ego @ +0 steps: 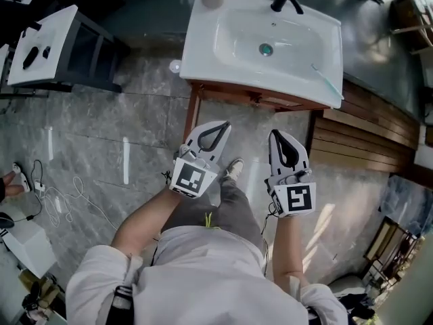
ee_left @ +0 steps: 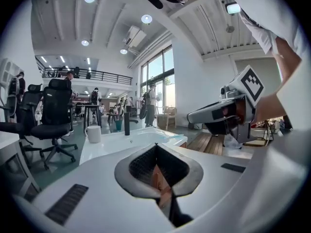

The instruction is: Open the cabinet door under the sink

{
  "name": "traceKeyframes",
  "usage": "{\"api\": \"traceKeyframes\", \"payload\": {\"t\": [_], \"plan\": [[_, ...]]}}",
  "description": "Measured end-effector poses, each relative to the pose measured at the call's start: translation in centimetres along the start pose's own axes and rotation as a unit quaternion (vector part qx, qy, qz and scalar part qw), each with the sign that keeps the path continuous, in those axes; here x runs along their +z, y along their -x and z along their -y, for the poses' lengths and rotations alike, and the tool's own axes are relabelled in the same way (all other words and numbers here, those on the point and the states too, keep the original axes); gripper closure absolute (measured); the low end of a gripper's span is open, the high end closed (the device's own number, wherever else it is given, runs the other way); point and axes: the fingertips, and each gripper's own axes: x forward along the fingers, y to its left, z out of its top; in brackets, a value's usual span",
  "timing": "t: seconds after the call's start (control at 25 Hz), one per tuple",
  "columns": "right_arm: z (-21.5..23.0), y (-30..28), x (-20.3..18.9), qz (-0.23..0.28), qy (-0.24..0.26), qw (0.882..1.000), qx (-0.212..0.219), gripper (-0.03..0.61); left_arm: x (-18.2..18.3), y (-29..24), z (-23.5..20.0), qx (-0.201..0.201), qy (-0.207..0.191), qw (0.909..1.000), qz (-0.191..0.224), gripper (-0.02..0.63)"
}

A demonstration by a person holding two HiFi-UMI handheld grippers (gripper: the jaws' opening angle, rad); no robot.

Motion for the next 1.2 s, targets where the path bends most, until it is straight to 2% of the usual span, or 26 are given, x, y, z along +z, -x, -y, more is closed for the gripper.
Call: {"api": "traceKeyframes", "payload": {"t": [0.24, 0.44, 0.68, 0.96, 1.2], "plan": [[1.6, 3.6, 4.8, 0.041, 0.005, 0.999, -0.035, 0.548, 6.4, 1.1, 0.8, -0.008, -0.022, 0.999, 0.037, 0.597], [0.7, 5.9, 8.6, 0.073, 0.014, 0.997, -0.029, 0.548, 11.1, 1.9, 1.1, -0.009, -0.037, 0.9972, 0.065, 0.597], [0.6, 7.5, 11.7, 0.093, 0.03, 0.995, -0.033, 0.548, 15.6, 3.4, 0.2, 0.009, -0.04, 0.9946, 0.095, 0.597], [1.9, 9.5, 15.7, 0.126, 0.054, 0.989, -0.047, 0.548, 18.3, 4.5, 0.3, 0.022, -0.04, 0.9926, 0.112, 0.597], [2.2, 10.3, 16.6, 0.14, 0.063, 0.986, -0.058, 0.548, 19.2, 4.5, 0.6, 0.026, -0.038, 0.9914, 0.123, 0.597]]}}
